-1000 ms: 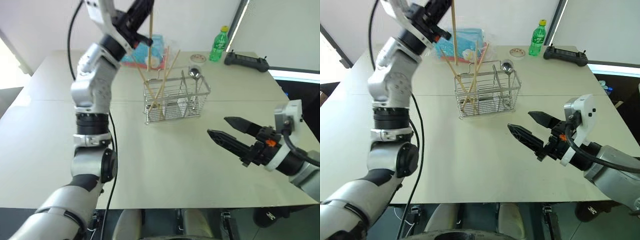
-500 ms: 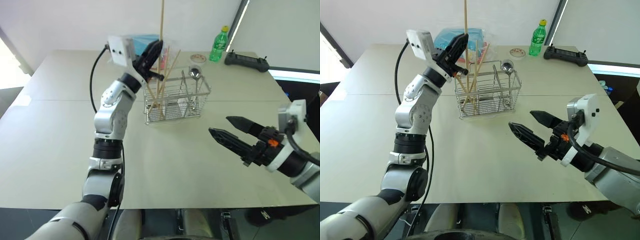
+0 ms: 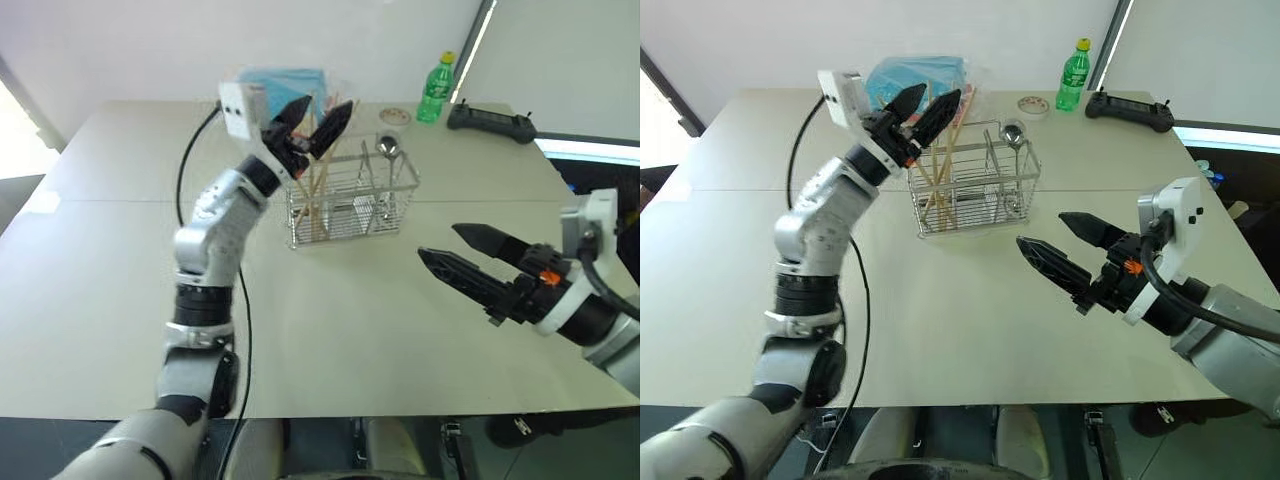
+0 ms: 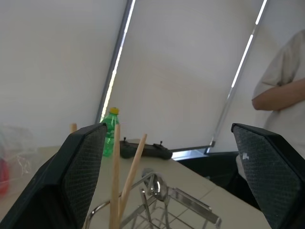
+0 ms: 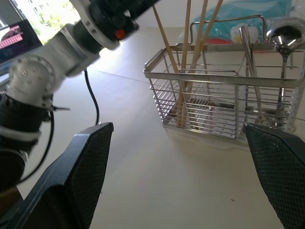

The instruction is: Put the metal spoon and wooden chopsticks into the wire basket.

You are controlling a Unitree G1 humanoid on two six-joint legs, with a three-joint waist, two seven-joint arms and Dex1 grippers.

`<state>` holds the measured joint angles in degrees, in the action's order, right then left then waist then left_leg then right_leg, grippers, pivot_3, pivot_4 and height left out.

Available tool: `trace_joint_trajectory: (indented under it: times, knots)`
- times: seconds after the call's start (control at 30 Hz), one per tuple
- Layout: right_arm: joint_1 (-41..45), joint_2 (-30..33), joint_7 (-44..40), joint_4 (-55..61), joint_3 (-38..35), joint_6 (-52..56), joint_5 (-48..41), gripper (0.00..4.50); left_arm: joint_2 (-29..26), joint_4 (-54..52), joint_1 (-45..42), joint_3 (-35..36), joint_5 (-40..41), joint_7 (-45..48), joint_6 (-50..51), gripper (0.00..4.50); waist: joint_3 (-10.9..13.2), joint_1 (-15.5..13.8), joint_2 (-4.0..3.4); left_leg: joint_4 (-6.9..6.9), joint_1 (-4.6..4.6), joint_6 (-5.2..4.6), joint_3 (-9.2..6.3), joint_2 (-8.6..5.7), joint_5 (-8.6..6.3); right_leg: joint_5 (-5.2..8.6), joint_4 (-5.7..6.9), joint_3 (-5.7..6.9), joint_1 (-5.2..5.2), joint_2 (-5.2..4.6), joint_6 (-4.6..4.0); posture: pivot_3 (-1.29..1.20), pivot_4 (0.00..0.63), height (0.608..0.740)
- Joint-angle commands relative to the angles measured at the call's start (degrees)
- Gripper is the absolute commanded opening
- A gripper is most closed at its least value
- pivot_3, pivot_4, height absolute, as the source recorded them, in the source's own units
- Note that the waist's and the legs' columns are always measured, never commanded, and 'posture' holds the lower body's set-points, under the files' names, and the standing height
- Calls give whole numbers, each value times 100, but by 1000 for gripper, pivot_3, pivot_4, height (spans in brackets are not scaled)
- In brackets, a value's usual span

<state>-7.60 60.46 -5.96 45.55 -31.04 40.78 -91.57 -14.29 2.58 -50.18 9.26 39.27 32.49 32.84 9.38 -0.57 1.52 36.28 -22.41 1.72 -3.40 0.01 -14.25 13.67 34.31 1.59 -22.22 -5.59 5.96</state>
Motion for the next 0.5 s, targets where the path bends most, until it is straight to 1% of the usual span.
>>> trace_joint_trajectory:
  times: [0.03,0.1,0.13,0.17,0.23,0.3,0.5]
  knots:
    - [192,330,-531,-387,-498,141,190,4500,-1496,1,-359,-139,239,2017,448,4446,2,25,-15,-2,1,0,1,1,0,0,1,0,-3,1,-2,0,150,720]
    - [239,473,-857,-609,-592,274,396,4500,-2461,241,-279,-623,-241,3277,92,4446,-3,30,-29,-10,4,-1,4,2,-1,7,-1,-1,-5,2,-14,0,150,720]
    - [251,529,-1003,-714,-597,331,553,4500,-2851,383,-205,-846,-526,3835,-262,4446,-5,10,-33,-14,4,-4,6,2,-3,9,-3,-1,-6,2,-18,0,150,720]
    - [260,567,-1126,-799,-584,379,696,4500,-3151,535,-165,-1044,-781,4220,-507,4446,-5,-6,-34,-17,4,-6,5,3,-4,12,-6,0,-5,1,-23,0,150,720]
    - [298,585,-1340,-922,-515,428,982,4500,-3499,826,-147,-1322,-1183,4707,-909,4446,-2,-74,-38,-18,-1,-6,5,4,-4,14,-9,0,-7,0,-26,0,150,720]
    - [395,558,-1461,-1062,-364,445,1263,4500,-3655,1147,-186,-1442,-1503,4905,-1210,4446,0,-137,-36,-12,-10,-5,3,5,-4,14,-11,2,-11,-2,-27,0,150,720]
    - [789,336,-1676,-1251,64,429,1818,4500,-3650,1532,-140,-1487,-2146,4811,-1761,4446,1,-169,-35,-10,-19,-4,6,5,-4,13,-21,-1,-14,-10,-26,0,150,720]
